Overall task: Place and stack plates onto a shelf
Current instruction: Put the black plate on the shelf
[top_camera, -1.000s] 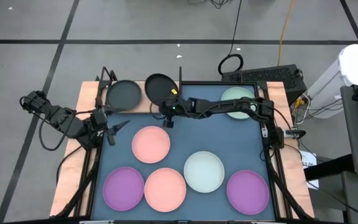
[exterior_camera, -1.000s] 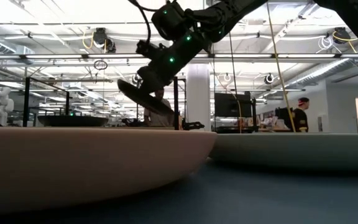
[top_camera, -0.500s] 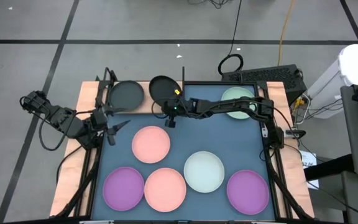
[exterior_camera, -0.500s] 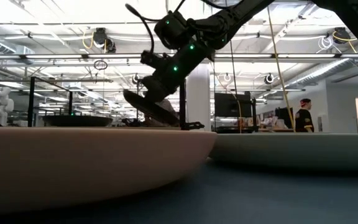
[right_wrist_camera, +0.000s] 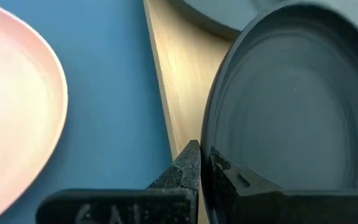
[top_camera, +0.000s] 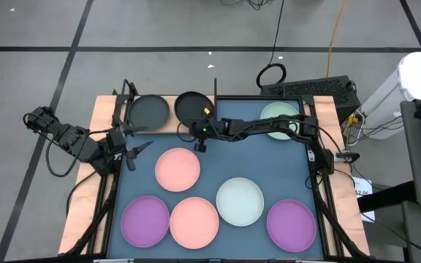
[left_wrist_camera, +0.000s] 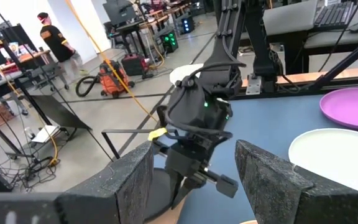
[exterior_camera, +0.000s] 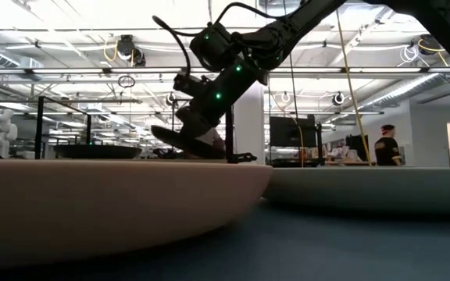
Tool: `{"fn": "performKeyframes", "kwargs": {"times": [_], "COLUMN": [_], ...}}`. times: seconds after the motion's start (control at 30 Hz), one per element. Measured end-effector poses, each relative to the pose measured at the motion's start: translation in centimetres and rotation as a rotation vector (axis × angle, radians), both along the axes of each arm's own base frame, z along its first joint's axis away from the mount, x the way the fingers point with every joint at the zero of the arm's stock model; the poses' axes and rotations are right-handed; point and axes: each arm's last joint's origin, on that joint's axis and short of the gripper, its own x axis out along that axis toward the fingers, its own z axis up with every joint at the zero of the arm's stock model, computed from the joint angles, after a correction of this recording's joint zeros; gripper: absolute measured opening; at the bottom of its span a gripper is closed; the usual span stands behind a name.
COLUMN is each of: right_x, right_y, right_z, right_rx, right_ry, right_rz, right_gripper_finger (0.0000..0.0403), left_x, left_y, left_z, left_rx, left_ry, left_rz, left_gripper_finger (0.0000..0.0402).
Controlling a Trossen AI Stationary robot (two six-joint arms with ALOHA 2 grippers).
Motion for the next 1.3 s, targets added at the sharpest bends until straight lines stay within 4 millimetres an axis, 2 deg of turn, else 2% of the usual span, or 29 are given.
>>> {"fn": "performKeyframes", "kwargs": {"times": [0.53, 0.9, 1.0, 1.13, 1.3], "right_x": [0.0, 0.3, 0.2, -0.3, -2.6], "right_y": [-0.4, -0.3, 0.1, 1.5, 4.1], "right_z": [0.2, 0.5, 1.6, 4.6, 9.1], "right_rx": [0.006, 0.030, 0.024, 0.013, 0.026], "right_ry": [-0.022, -0.066, -0.094, -0.155, -0.125], "right_rz": [-0.008, 0.029, 0.038, 0.067, 0.114], "right_gripper_finger": [0.0011, 0.0072, 0.0088, 0.0102, 0.0108], "left_x": [0.0, 0.0, 0.0, 0.0, 0.0], "left_y": [0.0, 0.0, 0.0, 0.0, -0.1], "left_z": [0.0, 0.0, 0.0, 0.0, -0.1], "left_rx": [0.000, 0.000, 0.000, 0.000, -0.030], "left_ry": [0.000, 0.001, 0.001, 0.002, -0.003], "left_rz": [0.000, 0.000, 0.000, 0.000, -0.020], "left_gripper_finger": [0.0232, 0.0232, 0.0232, 0.0232, 0.0232]}}
